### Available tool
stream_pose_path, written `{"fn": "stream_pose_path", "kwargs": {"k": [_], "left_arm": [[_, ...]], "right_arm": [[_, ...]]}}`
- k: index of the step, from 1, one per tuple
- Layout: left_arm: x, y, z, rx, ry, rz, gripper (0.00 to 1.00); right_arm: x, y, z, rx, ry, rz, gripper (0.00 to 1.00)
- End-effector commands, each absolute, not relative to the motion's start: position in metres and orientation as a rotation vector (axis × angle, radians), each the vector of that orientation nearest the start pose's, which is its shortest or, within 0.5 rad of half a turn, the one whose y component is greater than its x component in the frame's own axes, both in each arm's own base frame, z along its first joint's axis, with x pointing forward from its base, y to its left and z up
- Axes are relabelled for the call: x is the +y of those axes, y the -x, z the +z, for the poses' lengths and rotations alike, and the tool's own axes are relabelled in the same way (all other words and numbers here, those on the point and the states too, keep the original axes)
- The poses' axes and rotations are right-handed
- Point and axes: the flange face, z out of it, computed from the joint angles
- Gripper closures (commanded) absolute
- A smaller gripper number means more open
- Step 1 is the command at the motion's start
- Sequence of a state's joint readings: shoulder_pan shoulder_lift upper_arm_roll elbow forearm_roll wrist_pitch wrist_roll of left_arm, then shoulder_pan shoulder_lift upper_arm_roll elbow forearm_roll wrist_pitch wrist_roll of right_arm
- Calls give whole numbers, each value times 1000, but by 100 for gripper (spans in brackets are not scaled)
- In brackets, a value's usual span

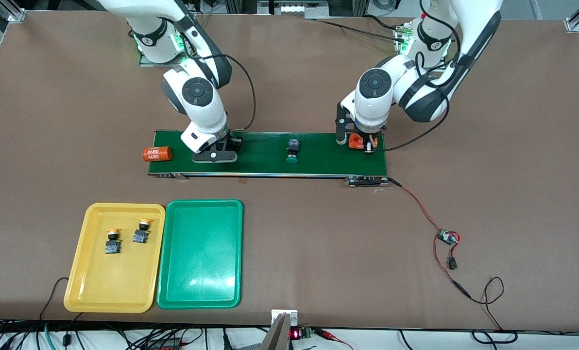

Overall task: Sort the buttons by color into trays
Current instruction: 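Grasp a black button with the right gripper while the left places battery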

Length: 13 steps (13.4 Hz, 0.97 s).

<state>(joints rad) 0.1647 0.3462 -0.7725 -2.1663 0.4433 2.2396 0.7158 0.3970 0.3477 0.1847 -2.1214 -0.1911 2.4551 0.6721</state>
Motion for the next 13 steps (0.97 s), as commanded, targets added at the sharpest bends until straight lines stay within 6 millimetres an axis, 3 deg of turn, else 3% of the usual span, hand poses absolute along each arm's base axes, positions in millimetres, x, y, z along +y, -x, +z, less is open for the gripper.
{"fn": "stream_pose_path", "kwargs": {"k": [1, 2, 3, 4, 5, 7, 9, 12, 13], "left_arm": [[-307, -455, 256, 2162, 2087, 185, 93], [-311, -452, 252, 2140, 2114, 189, 82], [-315, -449, 249, 2132, 2128, 192, 56], [-313, -451, 247, 2129, 2130, 191, 17], [-312, -454, 249, 2130, 2121, 187, 0], [-304, -465, 268, 2089, 2120, 145, 0], [-285, -491, 302, 1988, 2166, 64, 0], [-241, -538, 362, 1775, 2302, -28, 0], [-224, -553, 379, 1693, 2380, -19, 0]], "right_arm": [[313, -496, 257, -95, 3183, -97, 82], [314, -506, 271, -111, 3175, -128, 85], [312, -517, 288, -105, 3181, -141, 86], [315, -528, 307, -114, 3188, -148, 86], [315, -541, 326, -136, 3192, -161, 86], [303, -570, 358, -160, 3175, -228, 86], [276, -599, 369, -71, 3151, -268, 86], [253, -641, 353, -48, 3130, -300, 85], [245, -652, 337, -34, 3116, -326, 85]]}}
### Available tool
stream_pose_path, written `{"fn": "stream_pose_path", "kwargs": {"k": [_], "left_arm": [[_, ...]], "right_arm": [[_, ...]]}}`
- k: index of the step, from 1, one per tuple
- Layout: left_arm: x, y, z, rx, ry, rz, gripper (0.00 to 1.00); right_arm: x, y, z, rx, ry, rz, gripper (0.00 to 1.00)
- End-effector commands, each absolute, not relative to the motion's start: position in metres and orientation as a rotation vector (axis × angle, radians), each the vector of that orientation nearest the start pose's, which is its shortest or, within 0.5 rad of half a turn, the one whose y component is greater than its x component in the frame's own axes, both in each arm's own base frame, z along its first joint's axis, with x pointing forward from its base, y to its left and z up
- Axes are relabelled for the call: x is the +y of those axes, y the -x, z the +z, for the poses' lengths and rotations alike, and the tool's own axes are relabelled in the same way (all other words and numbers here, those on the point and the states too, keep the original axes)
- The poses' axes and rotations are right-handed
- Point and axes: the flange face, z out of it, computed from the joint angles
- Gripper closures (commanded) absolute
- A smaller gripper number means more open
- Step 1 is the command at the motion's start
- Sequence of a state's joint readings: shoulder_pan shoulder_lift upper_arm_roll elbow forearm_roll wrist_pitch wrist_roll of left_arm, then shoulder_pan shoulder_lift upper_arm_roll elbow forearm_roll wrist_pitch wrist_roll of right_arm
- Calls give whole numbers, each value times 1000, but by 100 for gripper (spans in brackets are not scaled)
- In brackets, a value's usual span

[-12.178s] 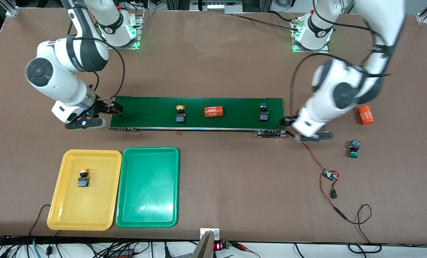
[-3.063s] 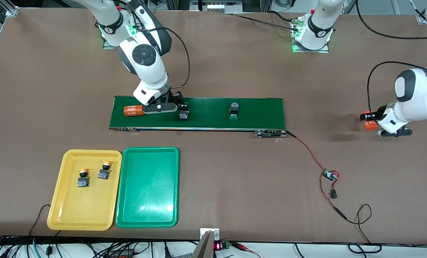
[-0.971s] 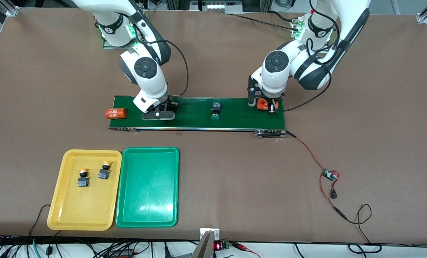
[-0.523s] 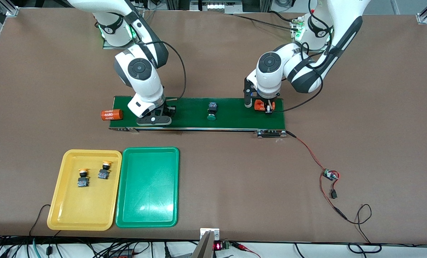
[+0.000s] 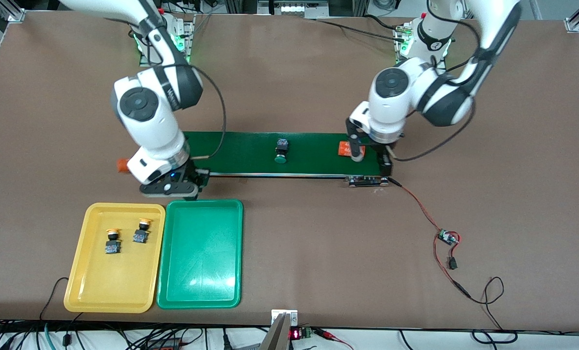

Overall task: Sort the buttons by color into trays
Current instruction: 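Drop the black button into the green tray while the left gripper withdraws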

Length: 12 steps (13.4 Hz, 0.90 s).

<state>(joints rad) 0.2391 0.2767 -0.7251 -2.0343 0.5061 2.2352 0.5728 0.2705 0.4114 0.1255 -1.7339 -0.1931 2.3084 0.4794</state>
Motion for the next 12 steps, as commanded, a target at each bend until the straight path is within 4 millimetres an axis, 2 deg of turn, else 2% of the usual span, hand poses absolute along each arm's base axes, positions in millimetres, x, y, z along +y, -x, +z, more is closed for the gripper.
{"fn": "stream_pose_path", "kwargs": {"k": [1, 4, 5, 6, 8, 9, 10, 12], "left_arm": [[-210, -567, 402, 1600, 2482, 14, 0], [-164, -596, 450, 1278, 2680, 62, 0], [-149, -602, 465, 1156, 2726, 55, 0], [-143, -604, 477, 1032, 2784, 57, 0], [-103, -613, 490, 751, 2939, 91, 0], [-88, -615, 490, 654, 2989, 90, 0], [-73, -617, 494, 555, 3009, 81, 0], [-31, -626, 513, 249, 3078, 26, 0]], "right_arm": [[244, -659, 320, -50, 3093, -364, 85], [230, -679, 281, -21, 3001, -523, 85], [227, -681, 275, -14, 2994, -535, 85], [224, -681, 269, -16, 2998, -530, 84], [221, -681, 260, -51, 3009, -514, 76], [222, -680, 256, -57, 3011, -507, 63], [223, -680, 256, -59, 3011, -507, 45], [225, -678, 254, -58, 3012, -502, 24]]}}
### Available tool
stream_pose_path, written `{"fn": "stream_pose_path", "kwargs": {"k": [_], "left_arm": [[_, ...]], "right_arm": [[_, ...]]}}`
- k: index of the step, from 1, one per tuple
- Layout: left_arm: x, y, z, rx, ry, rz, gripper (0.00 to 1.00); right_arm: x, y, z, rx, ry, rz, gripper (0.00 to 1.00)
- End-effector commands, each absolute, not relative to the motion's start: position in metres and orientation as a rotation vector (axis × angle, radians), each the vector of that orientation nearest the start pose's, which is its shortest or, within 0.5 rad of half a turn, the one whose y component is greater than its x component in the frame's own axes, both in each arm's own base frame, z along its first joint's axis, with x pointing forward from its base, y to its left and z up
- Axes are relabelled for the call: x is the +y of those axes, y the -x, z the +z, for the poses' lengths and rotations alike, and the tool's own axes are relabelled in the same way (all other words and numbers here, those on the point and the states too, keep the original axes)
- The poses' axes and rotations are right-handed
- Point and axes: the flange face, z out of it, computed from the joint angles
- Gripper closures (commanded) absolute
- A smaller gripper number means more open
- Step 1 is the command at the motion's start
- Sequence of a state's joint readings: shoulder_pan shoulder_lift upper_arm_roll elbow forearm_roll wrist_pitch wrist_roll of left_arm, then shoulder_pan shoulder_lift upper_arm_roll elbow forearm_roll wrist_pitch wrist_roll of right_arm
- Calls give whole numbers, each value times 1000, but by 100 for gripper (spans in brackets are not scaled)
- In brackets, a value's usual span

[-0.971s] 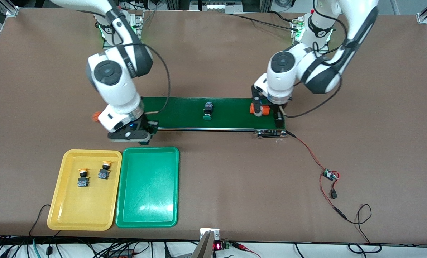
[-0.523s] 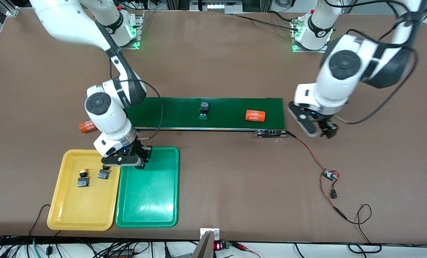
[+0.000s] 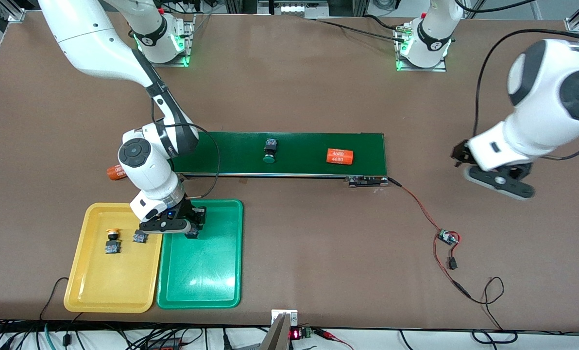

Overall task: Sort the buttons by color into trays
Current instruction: 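Drop the black button into the green tray while the left gripper withdraws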

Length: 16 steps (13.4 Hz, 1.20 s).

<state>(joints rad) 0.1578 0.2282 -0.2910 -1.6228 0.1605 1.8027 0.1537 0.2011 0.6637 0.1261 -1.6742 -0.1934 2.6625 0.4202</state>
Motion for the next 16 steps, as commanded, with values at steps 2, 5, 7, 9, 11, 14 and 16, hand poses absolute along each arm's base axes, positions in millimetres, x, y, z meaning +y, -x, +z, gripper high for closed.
{"fn": "stream_pose_path", "kwargs": {"k": [2, 5, 7, 9, 11, 14, 16], "left_arm": [[-6, -623, 520, 50, 3133, 69, 0], [18, -613, 545, -123, 3173, 39, 0], [25, -601, 562, -197, 3189, 49, 0], [26, -597, 571, -203, 3191, 48, 0], [27, -588, 589, -211, 3190, 11, 0], [26, -578, 596, -211, 3187, 50, 0], [33, -578, 594, -223, 3186, 52, 0]], "right_arm": [[227, -678, 258, -65, 3009, -511, 23], [230, -672, 272, -54, 3005, -518, 20], [231, -659, 288, -71, 3011, -509, 18], [233, -645, 305, -83, 3046, -443, 12], [238, -633, 326, -99, 3094, -357, 10], [250, -597, 332, -105, 3161, -142, 0], [248, -582, 336, -38, 3169, -126, 0]]}}
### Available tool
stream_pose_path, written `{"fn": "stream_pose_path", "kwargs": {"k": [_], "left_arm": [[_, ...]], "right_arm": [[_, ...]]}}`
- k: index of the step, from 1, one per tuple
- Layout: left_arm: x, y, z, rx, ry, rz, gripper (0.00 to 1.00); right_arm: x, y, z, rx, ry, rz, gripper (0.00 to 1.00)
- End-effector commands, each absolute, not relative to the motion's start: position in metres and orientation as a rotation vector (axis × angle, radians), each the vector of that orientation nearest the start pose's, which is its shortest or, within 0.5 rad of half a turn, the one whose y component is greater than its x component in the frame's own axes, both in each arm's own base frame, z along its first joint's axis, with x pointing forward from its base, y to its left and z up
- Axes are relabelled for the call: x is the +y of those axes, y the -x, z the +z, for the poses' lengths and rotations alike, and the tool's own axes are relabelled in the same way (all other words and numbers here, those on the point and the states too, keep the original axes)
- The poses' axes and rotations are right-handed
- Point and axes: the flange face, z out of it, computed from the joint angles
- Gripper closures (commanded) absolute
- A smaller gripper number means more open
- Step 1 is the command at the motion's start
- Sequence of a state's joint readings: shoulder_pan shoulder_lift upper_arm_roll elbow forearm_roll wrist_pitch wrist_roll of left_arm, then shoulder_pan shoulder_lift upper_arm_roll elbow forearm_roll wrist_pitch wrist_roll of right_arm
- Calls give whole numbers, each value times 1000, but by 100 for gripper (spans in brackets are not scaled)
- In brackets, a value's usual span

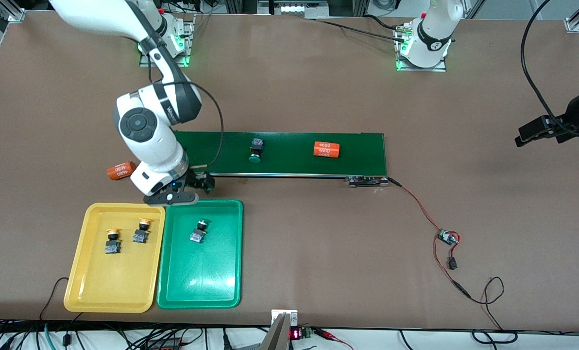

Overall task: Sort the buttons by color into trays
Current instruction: 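Return the right gripper to the belt and grasp the green-capped button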

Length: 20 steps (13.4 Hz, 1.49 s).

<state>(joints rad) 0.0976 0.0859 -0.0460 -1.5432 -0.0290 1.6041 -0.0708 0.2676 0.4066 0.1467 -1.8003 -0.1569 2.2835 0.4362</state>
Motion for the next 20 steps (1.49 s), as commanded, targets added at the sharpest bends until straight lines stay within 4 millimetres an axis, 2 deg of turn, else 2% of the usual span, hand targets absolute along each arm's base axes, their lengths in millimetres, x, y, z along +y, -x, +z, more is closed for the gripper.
{"fn": "stream_pose_path", "kwargs": {"k": [1, 3, 6, 8, 12, 16, 18, 20], "left_arm": [[36, -578, 595, -216, 3185, 54, 0], [35, -576, 598, -202, 3186, 65, 0], [38, -580, 603, -176, 3190, 30, 0], [42, -581, 623, -181, 3172, -40, 0], [43, -579, 621, -100, 3174, -17, 0], [54, -574, 619, -121, 3174, 26, 0], [47, -573, 619, -104, 3176, 36, 0], [48, -572, 618, -109, 3176, 43, 0]], "right_arm": [[254, -574, 339, -28, 3171, -129, 0], [267, -559, 337, -29, 3175, -116, 0], [288, -536, 322, 22, 3186, -77, 0], [303, -525, 316, 53, 3181, -62, 0], [310, -518, 306, 94, 3185, -39, 0], [323, -508, 297, 14, 3183, -22, 0], [330, -502, 290, -97, 3182, 0, 0], [328, -498, 285, -129, 3187, 17, 0]]}}
